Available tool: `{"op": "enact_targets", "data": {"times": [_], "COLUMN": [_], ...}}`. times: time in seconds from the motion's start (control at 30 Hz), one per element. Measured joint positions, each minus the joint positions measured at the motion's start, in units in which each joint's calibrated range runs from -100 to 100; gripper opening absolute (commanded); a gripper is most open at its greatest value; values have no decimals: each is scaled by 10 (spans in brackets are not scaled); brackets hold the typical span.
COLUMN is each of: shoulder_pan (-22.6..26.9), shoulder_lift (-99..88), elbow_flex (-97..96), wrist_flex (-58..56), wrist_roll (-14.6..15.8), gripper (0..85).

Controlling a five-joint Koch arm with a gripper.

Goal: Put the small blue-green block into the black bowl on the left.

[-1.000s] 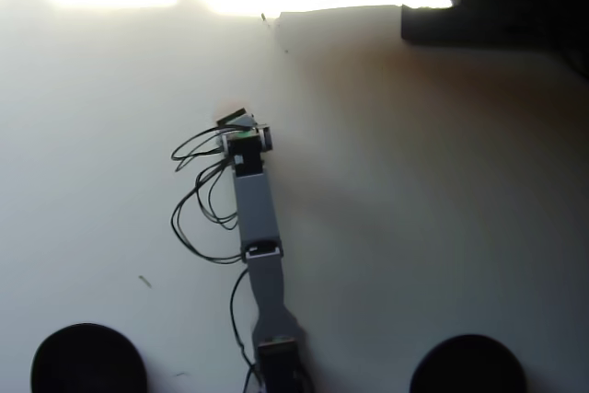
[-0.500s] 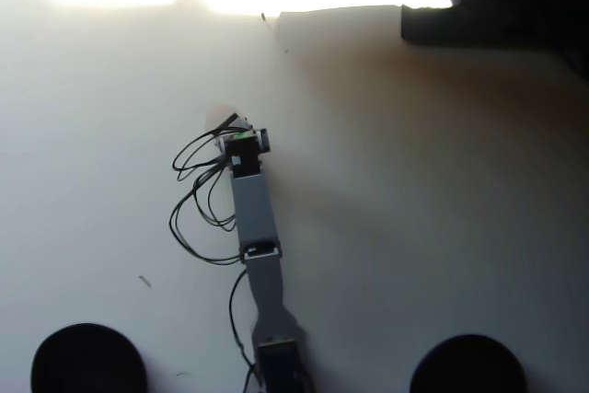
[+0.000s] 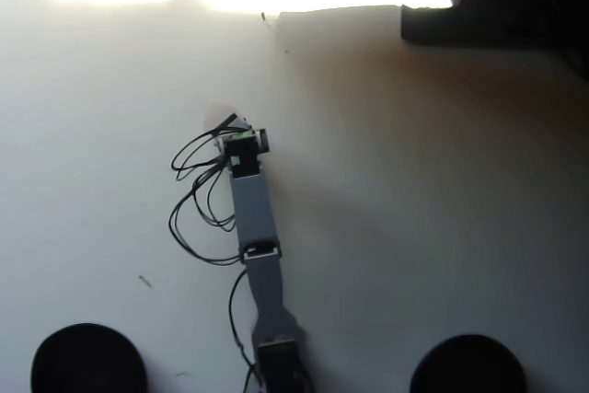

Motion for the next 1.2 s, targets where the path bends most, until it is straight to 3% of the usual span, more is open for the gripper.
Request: {"op": "enact_targets", "data": {"times": [0.47,0.63,0.93,1.0,1.1,1.2], "shoulder_pan": [6,6,9,9,8,5], "shoulder_lift": [-10,-117,-150,-150,-150,-150], "elbow_flex": [-76,-303,-319,-319,-319,-319], "wrist_flex": [7,92,164,169,177,183], "wrist_roll": [-4,-14,-16,-18,-20,-16], "gripper": [509,494,442,380,202,189]}}
